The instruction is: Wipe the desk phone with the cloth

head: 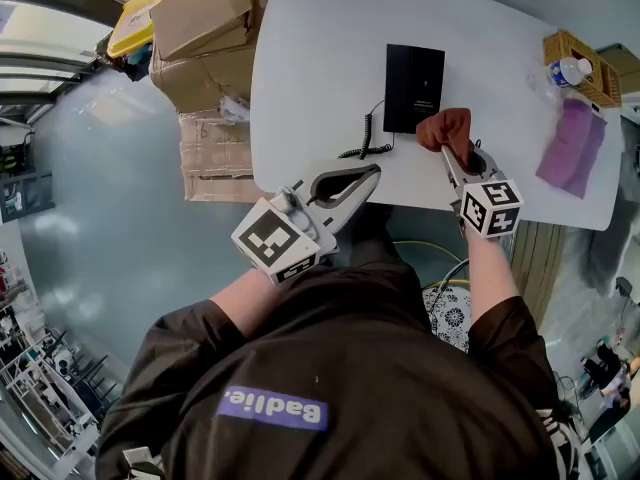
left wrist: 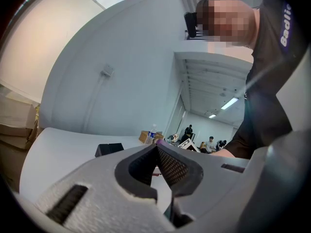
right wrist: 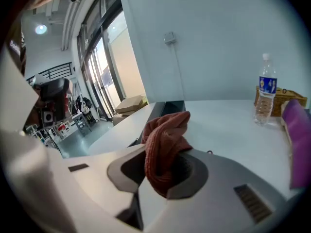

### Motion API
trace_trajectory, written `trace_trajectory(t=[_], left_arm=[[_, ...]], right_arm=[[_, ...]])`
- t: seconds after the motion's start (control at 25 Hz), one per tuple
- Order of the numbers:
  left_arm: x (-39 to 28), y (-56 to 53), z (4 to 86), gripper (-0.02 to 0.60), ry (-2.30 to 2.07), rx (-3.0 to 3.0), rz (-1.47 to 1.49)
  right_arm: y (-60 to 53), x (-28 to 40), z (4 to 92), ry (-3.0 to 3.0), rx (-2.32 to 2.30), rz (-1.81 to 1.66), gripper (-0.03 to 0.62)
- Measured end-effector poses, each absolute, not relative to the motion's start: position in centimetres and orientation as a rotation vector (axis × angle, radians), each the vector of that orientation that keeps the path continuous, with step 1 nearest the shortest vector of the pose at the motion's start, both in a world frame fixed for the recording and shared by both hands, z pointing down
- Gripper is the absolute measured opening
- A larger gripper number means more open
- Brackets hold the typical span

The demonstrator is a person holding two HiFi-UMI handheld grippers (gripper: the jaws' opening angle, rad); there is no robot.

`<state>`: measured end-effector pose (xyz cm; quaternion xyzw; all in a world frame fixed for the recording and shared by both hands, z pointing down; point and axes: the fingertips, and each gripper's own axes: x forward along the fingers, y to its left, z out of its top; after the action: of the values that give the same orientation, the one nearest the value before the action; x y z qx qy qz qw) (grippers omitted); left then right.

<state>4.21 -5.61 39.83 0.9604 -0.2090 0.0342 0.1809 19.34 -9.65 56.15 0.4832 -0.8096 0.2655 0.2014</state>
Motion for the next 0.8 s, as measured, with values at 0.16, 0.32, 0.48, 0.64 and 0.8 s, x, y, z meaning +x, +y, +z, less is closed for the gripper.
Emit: trace_trajectory(t=[0.16, 0.32, 0.48, 0.64, 0.8], left_arm=[[1.0, -2.9, 38.6, 0.015, -0.553, 2.744, 0.082], [-2.1, 0.1, 37.1, 0.015, -0.494, 2.773, 0.054], [-4.5, 2.7, 35.9, 0.015, -0.433, 2.8, 0.028], [-6.5, 5.1, 34.6, 0.015, -0.374, 2.821, 0.014], [-7.7, 7.3, 33.9, 0.015, -0.347, 2.832, 0.016]], right_arm=[[-7.0, 16.8, 52.7, -2.273, 1.424, 0.705, 0.095], [-3.1, 12.5, 49.3, -2.295, 1.456, 0.686, 0.095], [0.9, 8.0, 46.0, -2.332, 1.478, 0.684, 0.095], [4.8, 3.9, 42.9, -2.372, 1.494, 0.688, 0.095], [8.2, 0.8, 40.1, -2.431, 1.463, 0.678, 0.094]])
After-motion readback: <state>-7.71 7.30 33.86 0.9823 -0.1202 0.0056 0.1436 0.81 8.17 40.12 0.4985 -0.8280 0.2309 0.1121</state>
